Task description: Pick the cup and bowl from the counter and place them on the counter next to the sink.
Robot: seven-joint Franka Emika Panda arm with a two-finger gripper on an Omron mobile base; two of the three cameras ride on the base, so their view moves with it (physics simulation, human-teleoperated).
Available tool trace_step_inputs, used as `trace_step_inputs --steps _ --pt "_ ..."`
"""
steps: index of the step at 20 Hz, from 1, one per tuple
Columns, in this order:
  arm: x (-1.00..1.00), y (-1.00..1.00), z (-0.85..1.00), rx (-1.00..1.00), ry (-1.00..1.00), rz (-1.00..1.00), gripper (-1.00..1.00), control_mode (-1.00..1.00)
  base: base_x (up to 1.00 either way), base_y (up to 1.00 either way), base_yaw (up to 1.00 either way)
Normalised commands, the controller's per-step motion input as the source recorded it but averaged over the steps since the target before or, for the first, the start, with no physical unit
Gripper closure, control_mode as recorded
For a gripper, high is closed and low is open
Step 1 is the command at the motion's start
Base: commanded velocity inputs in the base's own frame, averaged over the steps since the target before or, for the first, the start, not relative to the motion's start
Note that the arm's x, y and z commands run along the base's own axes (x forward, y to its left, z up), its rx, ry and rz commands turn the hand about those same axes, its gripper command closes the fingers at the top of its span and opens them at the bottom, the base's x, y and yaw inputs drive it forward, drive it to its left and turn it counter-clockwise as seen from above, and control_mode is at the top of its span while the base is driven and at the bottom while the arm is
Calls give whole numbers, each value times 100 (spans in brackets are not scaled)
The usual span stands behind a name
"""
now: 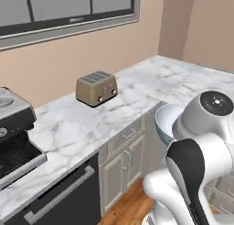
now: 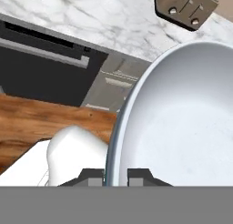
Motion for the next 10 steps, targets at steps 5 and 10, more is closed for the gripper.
trace_step_inputs --steps 5,10 --pt "0 0 0 0 0 0 100 100 6 -56 -58" --pt "0 0 0 0 0 0 100 100 0 -20 -54"
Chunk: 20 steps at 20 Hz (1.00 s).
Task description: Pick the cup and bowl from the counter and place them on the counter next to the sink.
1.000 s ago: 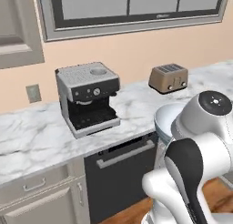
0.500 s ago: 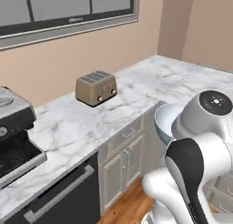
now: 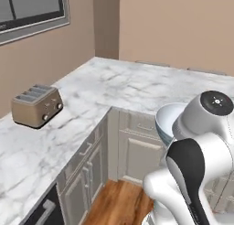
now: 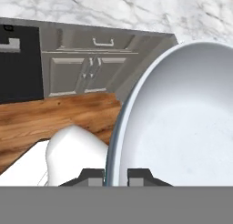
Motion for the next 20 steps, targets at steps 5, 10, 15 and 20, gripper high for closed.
trace_step_inputs --steps 5,10,15,20 --pt "0 0 0 0 0 0 100 100 0 0 -53" --pt "0 0 0 0 0 0 100 100 0 0 -55" --pt "0 0 0 0 0 0 100 100 -10 0 -53" --pt "0 0 0 0 0 0 100 100 -9 0 -53"
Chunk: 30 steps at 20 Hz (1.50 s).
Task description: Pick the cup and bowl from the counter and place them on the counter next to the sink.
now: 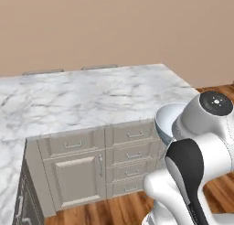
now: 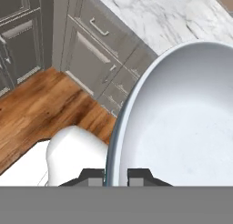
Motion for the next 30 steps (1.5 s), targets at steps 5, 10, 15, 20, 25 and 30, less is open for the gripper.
trace_step_inputs --steps 5,10,15,20,25,30 --pt "0 0 0 0 0 0 100 100 -9 -5 -56" --pt "0 0 0 0 0 0 100 100 -1 -9 -58" --pt "0 0 0 0 0 0 100 100 0 -9 -60" --pt "0 0 0 0 0 0 100 100 22 -15 -60" --pt "0 0 0 0 0 0 100 100 61 -16 -42" --pt "0 0 0 0 0 0 100 100 99 -60 -7"
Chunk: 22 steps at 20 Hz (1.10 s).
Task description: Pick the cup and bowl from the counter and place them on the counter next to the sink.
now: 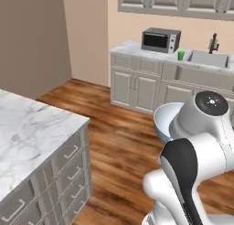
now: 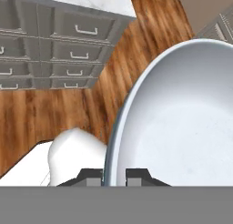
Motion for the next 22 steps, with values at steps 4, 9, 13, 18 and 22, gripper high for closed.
trace_step_inputs --steps 4,9,13,18,22 --pt "0 0 0 0 0 0 100 100 78 -73 -27" --pt "0 0 0 0 0 0 100 100 70 -39 -56" --pt "0 0 0 0 0 0 100 100 66 -30 -57" --pt "0 0 0 0 0 0 100 100 73 -20 -53" --pt "0 0 0 0 0 0 100 100 79 -13 -33"
